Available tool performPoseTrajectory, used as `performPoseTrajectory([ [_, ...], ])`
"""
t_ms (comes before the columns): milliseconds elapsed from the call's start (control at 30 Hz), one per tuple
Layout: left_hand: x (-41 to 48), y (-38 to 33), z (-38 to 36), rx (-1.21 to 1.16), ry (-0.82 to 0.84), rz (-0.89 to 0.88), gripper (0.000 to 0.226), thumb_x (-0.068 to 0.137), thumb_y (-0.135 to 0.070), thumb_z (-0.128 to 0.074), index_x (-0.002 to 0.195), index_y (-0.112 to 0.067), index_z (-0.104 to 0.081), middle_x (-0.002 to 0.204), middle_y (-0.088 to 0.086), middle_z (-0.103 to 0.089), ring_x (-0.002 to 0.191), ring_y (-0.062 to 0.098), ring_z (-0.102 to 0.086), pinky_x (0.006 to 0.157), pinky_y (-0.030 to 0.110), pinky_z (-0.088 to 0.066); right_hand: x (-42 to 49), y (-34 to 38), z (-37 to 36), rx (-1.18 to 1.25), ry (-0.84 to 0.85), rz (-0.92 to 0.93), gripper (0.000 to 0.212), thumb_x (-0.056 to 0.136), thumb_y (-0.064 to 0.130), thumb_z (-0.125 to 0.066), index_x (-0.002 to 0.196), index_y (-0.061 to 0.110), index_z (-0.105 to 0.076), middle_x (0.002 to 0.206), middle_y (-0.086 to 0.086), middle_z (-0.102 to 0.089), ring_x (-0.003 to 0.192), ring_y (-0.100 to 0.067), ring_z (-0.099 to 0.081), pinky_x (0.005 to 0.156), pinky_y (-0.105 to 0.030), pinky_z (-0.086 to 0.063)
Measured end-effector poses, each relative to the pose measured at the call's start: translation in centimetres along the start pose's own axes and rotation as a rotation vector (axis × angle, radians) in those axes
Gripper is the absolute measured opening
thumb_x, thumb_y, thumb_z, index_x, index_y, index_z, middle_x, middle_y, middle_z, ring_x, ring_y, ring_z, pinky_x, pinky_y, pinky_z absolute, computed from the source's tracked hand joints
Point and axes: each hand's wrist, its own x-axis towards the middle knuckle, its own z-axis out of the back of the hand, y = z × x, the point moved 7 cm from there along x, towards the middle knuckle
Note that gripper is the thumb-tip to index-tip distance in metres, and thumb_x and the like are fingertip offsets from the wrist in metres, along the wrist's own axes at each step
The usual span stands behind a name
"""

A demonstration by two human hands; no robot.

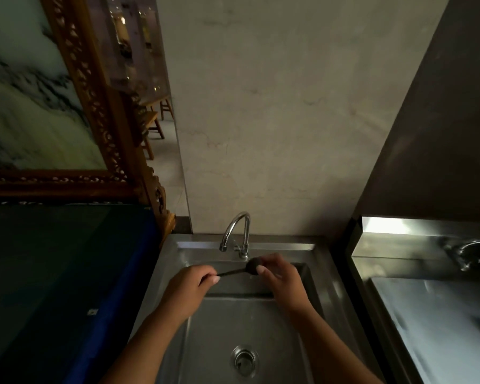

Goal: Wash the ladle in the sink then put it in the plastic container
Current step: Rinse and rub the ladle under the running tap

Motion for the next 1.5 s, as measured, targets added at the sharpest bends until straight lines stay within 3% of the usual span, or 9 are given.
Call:
performPoseTrajectory([
  [167,-2.6,-4.8,1.3,0.028,-0.138,-0.144,0.014,0.091,-0.024,-0.061,0.101,-0.026,-0.07,0.094,-0.013,-0.068,0.086,0.0,-0.062,0.075,0.024,-0.054,-2.5,3.0,3.5,0.051,-0.023,0.134,0.018,0.087,0.028,-0.068,0.104,0.033,-0.064,0.105,0.01,-0.071,0.104,-0.008,-0.066,0.089,-0.02,-0.051],
  [300,-5.0,-6.5,0.3,0.07,-0.151,-0.153,0.015,0.092,-0.025,-0.06,0.102,-0.025,-0.071,0.097,-0.013,-0.068,0.088,0.001,-0.062,0.077,0.025,-0.055,-5.6,3.4,4.6,-0.026,0.05,0.156,0.03,0.091,0.029,-0.064,0.121,0.034,-0.061,0.111,0.019,-0.066,0.106,0.006,-0.062,0.084,-0.009,-0.049],
  [667,-10.2,-5.5,-2.1,-0.046,-0.115,-0.045,0.014,0.089,-0.026,-0.065,0.097,-0.025,-0.075,0.085,-0.012,-0.068,0.079,0.001,-0.064,0.073,0.027,-0.055,-10.3,1.7,4.2,-0.005,0.06,0.035,0.036,0.091,0.019,-0.066,0.127,0.018,-0.064,0.116,0.001,-0.071,0.111,-0.012,-0.065,0.097,-0.031,-0.053],
  [800,-10.1,-5.6,-0.1,-0.079,-0.171,-0.067,0.015,0.089,-0.025,-0.066,0.101,-0.024,-0.075,0.09,-0.013,-0.071,0.084,-0.002,-0.064,0.078,0.026,-0.055,-9.7,4.2,3.9,0.037,0.095,0.113,0.028,0.091,0.016,-0.066,0.119,0.021,-0.068,0.105,0.003,-0.074,0.102,-0.009,-0.069,0.091,-0.026,-0.055],
  [967,-9.7,-5.4,0.7,-0.02,-0.093,-0.059,0.018,0.091,-0.026,-0.062,0.103,-0.021,-0.074,0.098,-0.006,-0.073,0.089,0.005,-0.066,0.082,0.032,-0.056,-9.5,4.1,2.6,0.048,0.116,0.061,0.028,0.091,0.012,-0.063,0.119,0.014,-0.067,0.106,-0.008,-0.072,0.101,-0.019,-0.068,0.091,-0.033,-0.055],
  [1067,-9.5,-5.4,1.1,-0.012,-0.092,-0.068,0.017,0.091,-0.025,-0.062,0.101,-0.022,-0.074,0.096,-0.006,-0.072,0.087,0.005,-0.065,0.082,0.032,-0.056,-9.3,4.2,2.3,0.041,0.096,0.055,0.028,0.091,0.013,-0.064,0.118,0.02,-0.067,0.106,-0.004,-0.072,0.097,-0.008,-0.068,0.084,-0.021,-0.052],
  [1167,-9.2,-5.6,1.4,0.024,-0.081,-0.087,0.016,0.091,-0.025,-0.061,0.099,-0.023,-0.074,0.094,-0.007,-0.072,0.084,0.003,-0.064,0.08,0.032,-0.057,-8.9,4.3,2.5,0.057,0.052,0.054,0.032,0.089,0.012,-0.066,0.12,0.019,-0.067,0.108,-0.001,-0.073,0.099,-0.007,-0.068,0.089,-0.021,-0.051],
  [1333,-8.9,-6.5,1.4,0.082,-0.035,-0.12,0.024,0.091,-0.025,-0.062,0.113,-0.03,-0.067,0.101,-0.009,-0.071,0.087,-0.001,-0.062,0.073,0.017,-0.051,-8.3,6.7,3.0,0.048,-0.009,0.116,0.03,0.086,0.016,-0.068,0.098,0.044,-0.069,0.097,0.011,-0.076,0.094,-0.001,-0.069,0.081,-0.014,-0.049],
  [1500,-8.3,-7.9,0.4,-0.008,-0.026,-0.083,0.013,0.089,-0.027,-0.064,0.101,-0.03,-0.065,0.089,-0.007,-0.072,0.081,0.002,-0.066,0.072,0.022,-0.055,-7.3,10.7,2.4,0.136,0.015,0.218,0.038,0.084,0.034,-0.068,0.121,0.042,-0.062,0.12,0.01,-0.069,0.112,-0.004,-0.065,0.089,-0.02,-0.053],
])
